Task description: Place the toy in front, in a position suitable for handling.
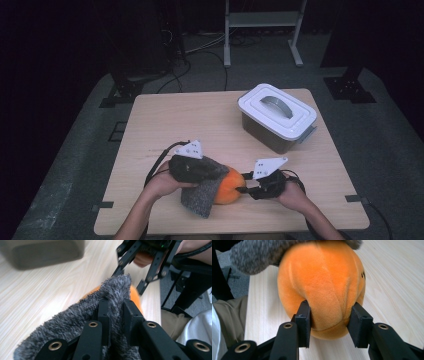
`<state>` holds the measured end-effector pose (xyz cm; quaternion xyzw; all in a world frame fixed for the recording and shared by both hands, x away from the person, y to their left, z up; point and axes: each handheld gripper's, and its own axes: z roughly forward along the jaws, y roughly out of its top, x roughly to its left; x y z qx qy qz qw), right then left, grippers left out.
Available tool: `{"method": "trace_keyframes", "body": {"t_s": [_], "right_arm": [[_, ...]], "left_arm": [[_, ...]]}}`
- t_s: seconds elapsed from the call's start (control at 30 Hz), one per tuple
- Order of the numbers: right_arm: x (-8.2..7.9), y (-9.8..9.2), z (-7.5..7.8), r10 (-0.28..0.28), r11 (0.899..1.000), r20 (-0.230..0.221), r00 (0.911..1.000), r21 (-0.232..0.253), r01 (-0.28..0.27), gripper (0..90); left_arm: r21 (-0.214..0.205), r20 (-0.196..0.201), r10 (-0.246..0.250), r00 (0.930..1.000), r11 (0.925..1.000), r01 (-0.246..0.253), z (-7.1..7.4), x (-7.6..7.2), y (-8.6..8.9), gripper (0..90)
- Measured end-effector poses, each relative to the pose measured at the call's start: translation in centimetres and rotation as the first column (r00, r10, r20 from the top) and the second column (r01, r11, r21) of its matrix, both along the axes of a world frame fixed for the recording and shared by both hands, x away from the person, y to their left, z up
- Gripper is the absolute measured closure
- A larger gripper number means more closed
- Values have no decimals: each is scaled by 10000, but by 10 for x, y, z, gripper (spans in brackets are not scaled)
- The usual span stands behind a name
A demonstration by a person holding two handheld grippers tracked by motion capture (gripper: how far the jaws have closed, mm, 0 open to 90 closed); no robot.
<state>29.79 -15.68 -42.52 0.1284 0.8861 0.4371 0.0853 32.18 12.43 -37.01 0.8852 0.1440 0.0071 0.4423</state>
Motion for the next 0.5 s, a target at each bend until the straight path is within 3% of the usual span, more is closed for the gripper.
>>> {"method": "trace_keyframes", "body": {"t_s": [0.17, 0.2, 0.33, 0.5], "right_arm": [[6, -7, -5, -132, 9998, -392, 9991, 110, 136, 555], [7, -7, -5, -94, 9997, -573, 9983, 210, 106, 478], [4, -2, 3, -163, 9999, -309, 9994, 29, 164, 317], [-3, 6, 20, -13, 9991, 64, 10000, 413, 10, 266]], "left_arm": [[-147, -300, 371, 9989, 9992, -375, -8, 5, 15, 777], [-300, -364, 334, 9988, 9990, -345, -12, 5, 17, 777], [-418, -405, 325, 9987, 9985, -342, -13, 4, 15, 778], [-529, -426, 11, 9991, 9986, -33, -12, 2, 4, 777]]}}
